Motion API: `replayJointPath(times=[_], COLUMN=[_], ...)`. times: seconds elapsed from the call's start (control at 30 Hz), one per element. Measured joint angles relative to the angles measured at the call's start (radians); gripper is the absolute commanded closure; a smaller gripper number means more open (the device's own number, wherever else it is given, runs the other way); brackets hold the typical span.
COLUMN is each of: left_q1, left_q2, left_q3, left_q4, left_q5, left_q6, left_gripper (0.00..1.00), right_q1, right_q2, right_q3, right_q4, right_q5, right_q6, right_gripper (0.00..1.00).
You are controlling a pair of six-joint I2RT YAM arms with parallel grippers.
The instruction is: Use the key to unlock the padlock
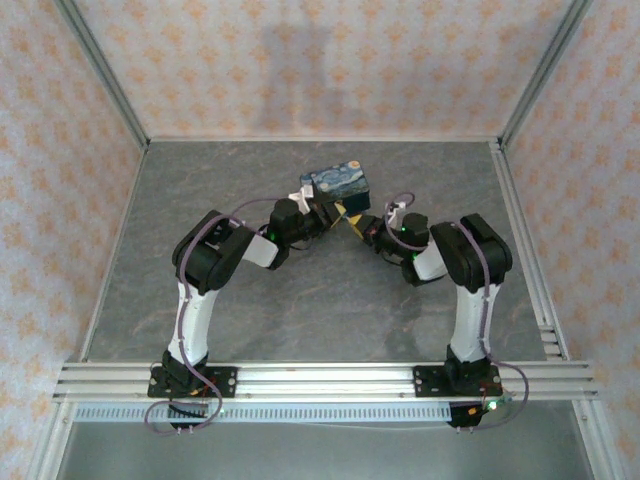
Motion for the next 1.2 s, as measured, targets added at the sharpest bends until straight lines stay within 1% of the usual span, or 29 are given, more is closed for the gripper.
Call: replayJointPath(times=[0.17, 0.4, 0.5, 0.6, 0.7, 0.77, 0.97, 1.2], left_q1=[-0.004, -0.003, 0.000, 0.007, 0.016, 0.017, 0.019, 0.021], left_q2=[0.000, 0.000, 0.000, 0.000, 0.000, 0.000, 0.003, 0.006], left_q3=[0.000, 0.000, 0.000, 0.000, 0.001, 0.002, 0.002, -0.009], left_q4=[0.017, 0.023, 0.024, 0.031, 0.035, 0.035, 0.023, 0.059], left_q5=[0.011, 0.011, 0.005, -0.009, -0.023, -0.037, -0.061, -0.050], left_q6=[-0.001, -0.008, -0.008, -0.008, -0.008, -0.008, 0.000, 0.016], left_gripper=[1.00, 1.00, 1.00, 1.00, 1.00, 1.00, 1.00, 1.00], right_q1=[0.001, 0.004, 0.005, 0.013, 0.021, 0.023, 0.027, 0.037], right_q2=[0.001, 0.000, 0.000, 0.003, 0.009, 0.021, 0.108, 0.079], right_q3=[0.006, 0.010, 0.030, 0.064, 0.100, 0.117, 0.137, 0.109], right_q4=[0.027, 0.016, -0.004, -0.036, -0.074, -0.078, 0.040, 0.048], right_q5=[-0.002, 0.009, 0.008, 0.009, 0.011, 0.013, 0.014, 0.047], right_q6=[0.054, -0.041, -0.037, 0.004, 0.072, 0.144, 0.452, 0.661], right_gripper=[1.00, 1.00, 1.00, 1.00, 1.00, 1.00, 1.00, 1.00])
